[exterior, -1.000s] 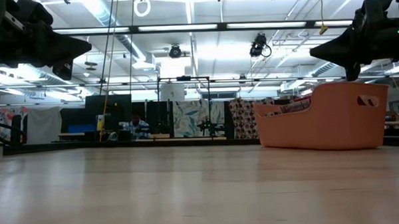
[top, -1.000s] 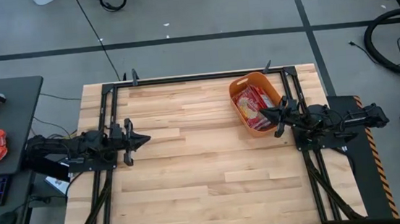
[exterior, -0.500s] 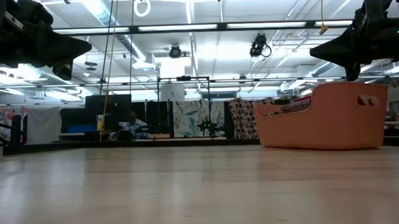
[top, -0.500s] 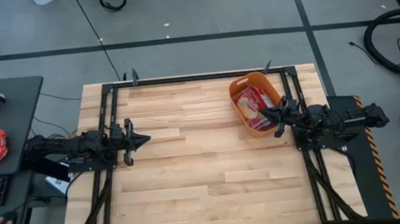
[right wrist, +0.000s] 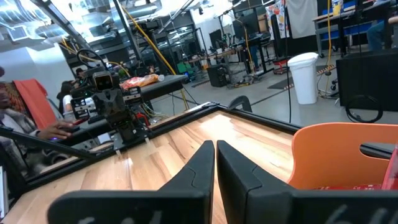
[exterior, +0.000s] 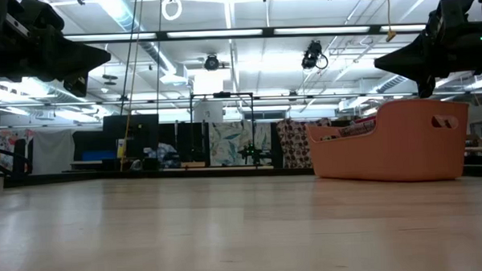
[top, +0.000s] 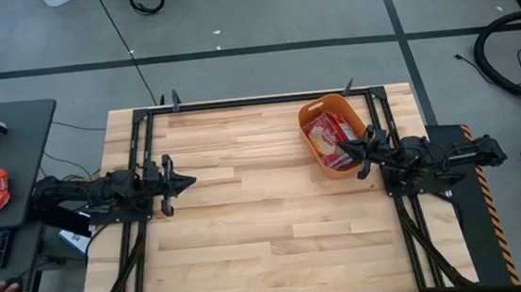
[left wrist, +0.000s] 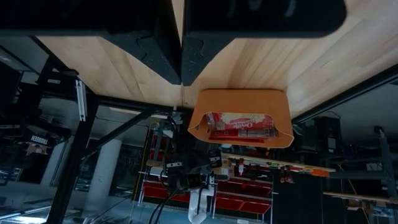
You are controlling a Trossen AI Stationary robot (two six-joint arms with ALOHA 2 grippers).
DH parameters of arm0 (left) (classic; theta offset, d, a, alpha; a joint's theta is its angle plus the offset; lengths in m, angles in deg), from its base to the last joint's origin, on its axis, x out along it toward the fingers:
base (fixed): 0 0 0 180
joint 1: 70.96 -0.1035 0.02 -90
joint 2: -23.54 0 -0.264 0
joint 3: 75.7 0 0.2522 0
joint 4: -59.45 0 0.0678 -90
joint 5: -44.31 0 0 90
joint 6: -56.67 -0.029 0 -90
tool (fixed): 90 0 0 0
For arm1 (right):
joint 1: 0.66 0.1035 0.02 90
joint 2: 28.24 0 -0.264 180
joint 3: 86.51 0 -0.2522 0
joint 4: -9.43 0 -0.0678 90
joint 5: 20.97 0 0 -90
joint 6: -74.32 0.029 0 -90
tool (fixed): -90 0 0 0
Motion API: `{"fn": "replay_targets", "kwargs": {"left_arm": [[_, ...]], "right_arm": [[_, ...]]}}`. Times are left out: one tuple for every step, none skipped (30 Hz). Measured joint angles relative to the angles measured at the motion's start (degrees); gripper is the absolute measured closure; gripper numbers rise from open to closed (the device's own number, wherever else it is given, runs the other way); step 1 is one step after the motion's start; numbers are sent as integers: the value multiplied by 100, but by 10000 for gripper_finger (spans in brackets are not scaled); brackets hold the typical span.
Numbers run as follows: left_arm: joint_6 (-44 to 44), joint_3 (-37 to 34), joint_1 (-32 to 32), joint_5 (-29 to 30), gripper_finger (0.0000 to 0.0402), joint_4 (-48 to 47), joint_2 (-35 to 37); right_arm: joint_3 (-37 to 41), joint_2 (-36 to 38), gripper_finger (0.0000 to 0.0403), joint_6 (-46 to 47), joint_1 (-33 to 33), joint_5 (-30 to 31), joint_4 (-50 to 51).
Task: Sort popcorn bags into baskets
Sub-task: Return to Home Position
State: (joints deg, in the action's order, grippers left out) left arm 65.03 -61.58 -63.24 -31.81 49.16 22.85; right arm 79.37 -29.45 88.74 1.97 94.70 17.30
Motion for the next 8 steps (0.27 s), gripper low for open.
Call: {"fn": "replay_targets", "kwargs": {"left_arm": [[0, 0, 0, 0, 388, -2, 0], [0, 0, -1, 1, 388, 0, 0], [0, 0, 0, 0, 388, -2, 0], [0, 0, 0, -1, 388, -1, 0], [0, 0, 0, 1, 388, 0, 0], [0, 0, 0, 1, 388, -1, 0], [0, 0, 0, -1, 388, 0, 0], [0, 0, 0, 0, 388, -1, 0]], "right_arm": [[0, 0, 378, -2, 0, -2, -1], [0, 0, 378, 0, 0, 0, -1], [0, 0, 378, 0, 0, 0, 1], [0, 0, 379, 0, 0, 0, -1], [0, 0, 379, -1, 0, -2, 0], [0, 0, 380, 0, 0, 0, -1], [0, 0, 380, 0, 0, -2, -1], [0, 0, 380, 0, 0, -1, 0]]}}
